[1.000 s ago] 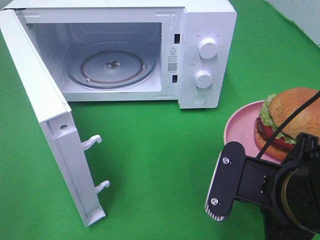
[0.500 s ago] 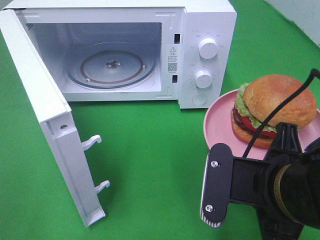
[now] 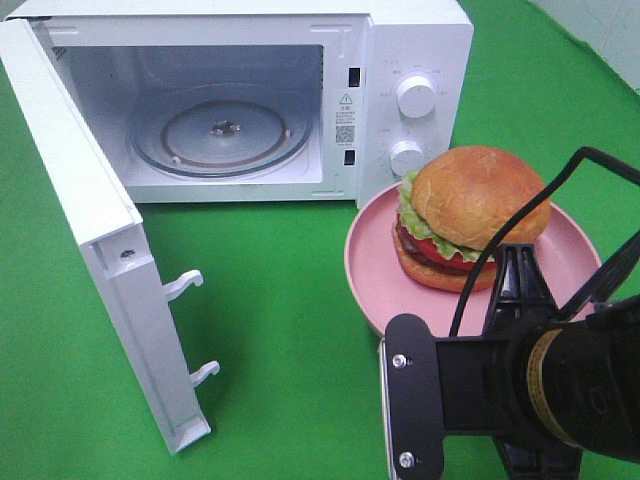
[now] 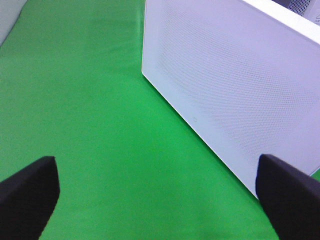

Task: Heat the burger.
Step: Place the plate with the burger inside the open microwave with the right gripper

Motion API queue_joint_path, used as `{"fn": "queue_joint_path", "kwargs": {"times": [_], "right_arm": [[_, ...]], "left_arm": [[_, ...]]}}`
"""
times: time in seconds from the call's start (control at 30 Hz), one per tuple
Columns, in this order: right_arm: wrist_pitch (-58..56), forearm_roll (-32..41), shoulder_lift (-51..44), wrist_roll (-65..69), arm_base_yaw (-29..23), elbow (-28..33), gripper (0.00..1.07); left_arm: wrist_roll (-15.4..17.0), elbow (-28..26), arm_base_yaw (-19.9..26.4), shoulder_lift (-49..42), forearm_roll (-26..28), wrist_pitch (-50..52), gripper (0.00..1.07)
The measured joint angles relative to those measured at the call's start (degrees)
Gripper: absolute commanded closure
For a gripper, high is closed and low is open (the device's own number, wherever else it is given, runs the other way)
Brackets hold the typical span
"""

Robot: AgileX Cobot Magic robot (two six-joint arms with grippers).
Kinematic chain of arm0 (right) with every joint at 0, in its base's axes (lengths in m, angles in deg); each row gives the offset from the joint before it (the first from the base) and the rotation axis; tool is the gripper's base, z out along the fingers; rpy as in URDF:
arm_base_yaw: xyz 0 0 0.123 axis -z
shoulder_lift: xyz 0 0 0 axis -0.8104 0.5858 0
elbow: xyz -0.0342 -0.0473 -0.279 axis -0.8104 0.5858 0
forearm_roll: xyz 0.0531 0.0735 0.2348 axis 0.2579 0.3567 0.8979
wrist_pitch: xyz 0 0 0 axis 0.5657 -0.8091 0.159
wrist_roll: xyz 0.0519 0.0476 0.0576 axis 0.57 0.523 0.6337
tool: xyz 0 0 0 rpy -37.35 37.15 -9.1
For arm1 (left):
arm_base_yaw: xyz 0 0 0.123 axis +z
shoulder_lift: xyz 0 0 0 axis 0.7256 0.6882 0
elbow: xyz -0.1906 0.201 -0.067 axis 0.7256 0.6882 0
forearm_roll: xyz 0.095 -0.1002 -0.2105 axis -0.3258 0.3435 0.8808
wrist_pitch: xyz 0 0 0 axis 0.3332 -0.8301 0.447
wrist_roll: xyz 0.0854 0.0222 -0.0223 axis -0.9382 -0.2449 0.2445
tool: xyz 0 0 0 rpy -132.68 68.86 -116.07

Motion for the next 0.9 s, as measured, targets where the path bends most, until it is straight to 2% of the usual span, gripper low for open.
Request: {"fn": "queue_joint_path", "kwargs": {"times": [0.47,0.9], "right_arm": [[4.24,0.0,0.0,-4.87,0.0,0.0,1.07],[10.14,-0.4,0.0,-18.51,0.0,0.0,1.07]], "left_arm": [[0.0,0.0,0.0,0.0,0.0,0.0,0.07],[0.0,0.0,0.0,0.0,0.0,0.0,0.07]]}}
